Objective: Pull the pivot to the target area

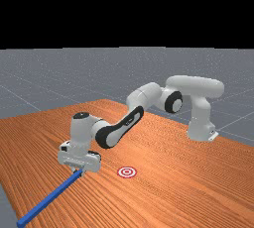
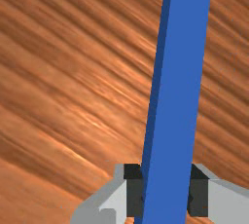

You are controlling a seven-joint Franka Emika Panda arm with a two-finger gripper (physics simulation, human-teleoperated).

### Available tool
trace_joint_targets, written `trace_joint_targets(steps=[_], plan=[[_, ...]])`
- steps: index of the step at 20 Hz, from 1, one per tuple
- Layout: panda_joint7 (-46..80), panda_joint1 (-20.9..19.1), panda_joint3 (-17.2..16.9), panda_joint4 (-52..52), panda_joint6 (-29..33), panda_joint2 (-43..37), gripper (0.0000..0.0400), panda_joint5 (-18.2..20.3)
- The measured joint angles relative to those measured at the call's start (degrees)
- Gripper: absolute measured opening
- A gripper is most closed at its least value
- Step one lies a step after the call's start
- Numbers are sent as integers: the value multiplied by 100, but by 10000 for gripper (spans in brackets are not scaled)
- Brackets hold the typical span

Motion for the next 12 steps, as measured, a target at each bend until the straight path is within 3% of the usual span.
trace_joint_targets(steps=[3,4,5,6,8,9,10,11,12], plan=[[-281,-46,112,-134,0,-111,95,57],[-206,-118,230,126,-208,-4,95,188],[-197,-200,475,150,-271,-23,95,6],[-295,-101,248,-881,207,-562,95,236],[-54,118,102,-1567,740,-900,96,127],[219,376,-190,-2013,837,-1120,95,-124],[192,436,-198,-2720,1169,-1484,95,-118],[-366,224,132,-3186,1357,-1754,95,61],[-166,277,78,-3582,1536,-1956,95,104]])
